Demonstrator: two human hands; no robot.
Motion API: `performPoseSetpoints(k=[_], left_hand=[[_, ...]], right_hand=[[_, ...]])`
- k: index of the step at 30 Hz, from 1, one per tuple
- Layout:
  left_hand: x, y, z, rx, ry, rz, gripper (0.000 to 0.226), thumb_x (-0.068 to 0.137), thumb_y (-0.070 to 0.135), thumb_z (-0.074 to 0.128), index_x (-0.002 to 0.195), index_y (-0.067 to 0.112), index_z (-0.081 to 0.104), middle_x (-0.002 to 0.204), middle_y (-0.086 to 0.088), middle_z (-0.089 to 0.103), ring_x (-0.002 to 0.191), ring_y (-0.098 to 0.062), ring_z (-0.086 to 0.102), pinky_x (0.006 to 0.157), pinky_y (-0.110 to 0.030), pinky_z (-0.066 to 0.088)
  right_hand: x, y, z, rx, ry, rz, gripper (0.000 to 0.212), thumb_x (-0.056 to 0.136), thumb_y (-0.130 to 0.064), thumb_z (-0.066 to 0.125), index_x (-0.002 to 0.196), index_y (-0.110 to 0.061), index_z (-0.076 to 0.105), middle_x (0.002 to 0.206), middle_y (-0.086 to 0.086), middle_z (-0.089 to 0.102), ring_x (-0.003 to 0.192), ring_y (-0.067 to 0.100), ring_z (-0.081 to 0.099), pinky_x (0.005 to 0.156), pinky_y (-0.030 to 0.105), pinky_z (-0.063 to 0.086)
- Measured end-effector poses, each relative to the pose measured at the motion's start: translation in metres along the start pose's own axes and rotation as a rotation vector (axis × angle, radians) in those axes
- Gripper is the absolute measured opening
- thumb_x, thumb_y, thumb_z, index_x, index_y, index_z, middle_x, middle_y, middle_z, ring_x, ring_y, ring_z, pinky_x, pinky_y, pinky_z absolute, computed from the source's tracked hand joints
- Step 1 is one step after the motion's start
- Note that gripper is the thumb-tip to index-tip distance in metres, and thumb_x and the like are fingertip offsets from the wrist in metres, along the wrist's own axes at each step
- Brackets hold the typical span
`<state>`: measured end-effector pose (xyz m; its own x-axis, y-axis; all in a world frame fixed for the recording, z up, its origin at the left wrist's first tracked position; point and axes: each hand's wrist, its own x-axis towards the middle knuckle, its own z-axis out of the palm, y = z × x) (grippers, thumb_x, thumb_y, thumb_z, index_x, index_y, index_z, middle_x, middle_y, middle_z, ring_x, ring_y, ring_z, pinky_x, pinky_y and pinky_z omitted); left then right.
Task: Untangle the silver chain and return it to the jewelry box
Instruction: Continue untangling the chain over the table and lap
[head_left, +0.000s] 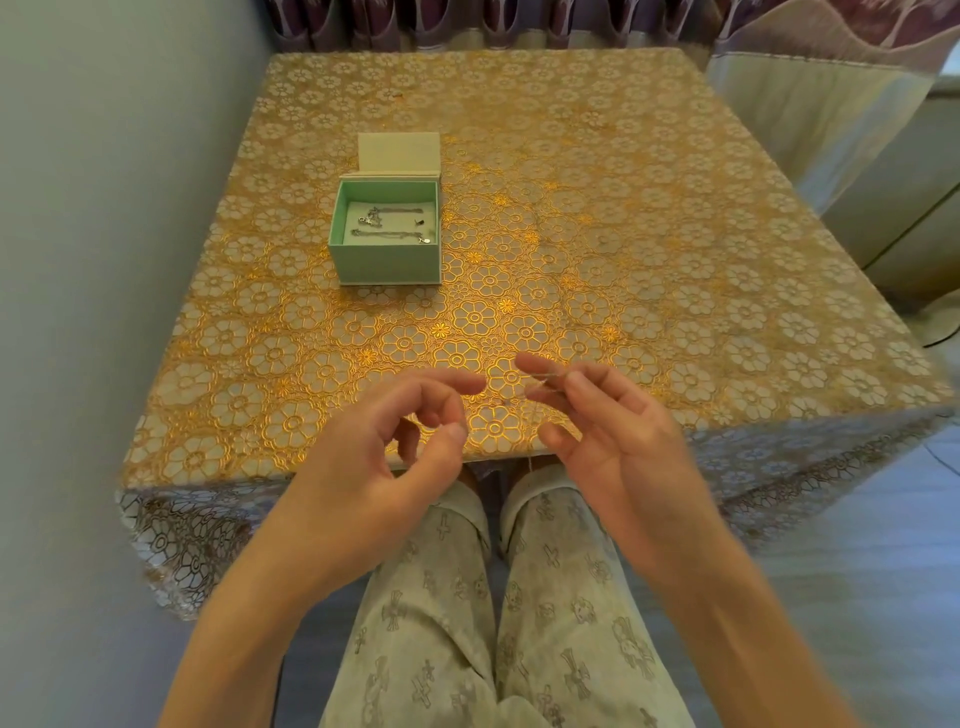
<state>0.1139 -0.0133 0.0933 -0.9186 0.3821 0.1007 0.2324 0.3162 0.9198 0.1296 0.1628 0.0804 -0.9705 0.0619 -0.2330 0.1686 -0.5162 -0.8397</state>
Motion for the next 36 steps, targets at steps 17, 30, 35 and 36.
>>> performPoseSetpoints(k=[17, 30, 35, 36], left_hand=[[-0.007, 0.006, 0.026, 0.018, 0.304, 0.153, 0.004, 0.086, 0.029, 0.047, 0.085, 0.026, 0.050, 0.106, 0.016, 0.065, 0.073, -0.014, 0.061, 0.054, -0.029, 0.047], [-0.007, 0.008, 0.029, -0.481, 0.470, -0.175, 0.013, 0.088, 0.007, 0.053, 0.090, 0.016, 0.062, 0.081, 0.002, 0.067, 0.043, -0.010, 0.045, 0.040, -0.014, 0.037], [-0.002, 0.007, 0.021, -0.392, 0.292, -0.280, 0.025, 0.068, 0.036, 0.063, 0.091, 0.026, 0.068, 0.086, 0.003, 0.071, 0.047, -0.008, 0.046, 0.050, -0.018, 0.043], [-0.002, 0.007, 0.022, -0.314, 0.224, -0.290, 0.029, 0.065, 0.043, 0.064, 0.091, 0.030, 0.070, 0.084, 0.005, 0.071, 0.048, -0.008, 0.045, 0.052, -0.020, 0.042]], right_hand=[[-0.009, -0.002, 0.009, 0.265, -0.016, -0.033, 0.002, 0.080, -0.010, 0.050, 0.080, -0.012, 0.050, 0.102, 0.003, 0.070, 0.040, 0.003, 0.036, 0.038, 0.013, 0.029], [-0.011, -0.005, 0.003, 0.184, -0.033, -0.019, 0.005, 0.080, -0.008, 0.049, 0.077, -0.011, 0.051, 0.117, 0.004, 0.066, 0.036, 0.002, 0.035, 0.036, 0.011, 0.030], [-0.012, -0.005, 0.002, 0.226, -0.091, -0.017, 0.013, 0.083, -0.008, 0.048, 0.074, -0.014, 0.055, 0.118, 0.006, 0.065, 0.037, 0.003, 0.037, 0.036, 0.011, 0.029], [-0.012, -0.005, 0.002, 0.220, -0.107, -0.022, 0.012, 0.083, -0.008, 0.049, 0.075, -0.014, 0.056, 0.119, 0.006, 0.065, 0.038, 0.003, 0.038, 0.036, 0.011, 0.029]])
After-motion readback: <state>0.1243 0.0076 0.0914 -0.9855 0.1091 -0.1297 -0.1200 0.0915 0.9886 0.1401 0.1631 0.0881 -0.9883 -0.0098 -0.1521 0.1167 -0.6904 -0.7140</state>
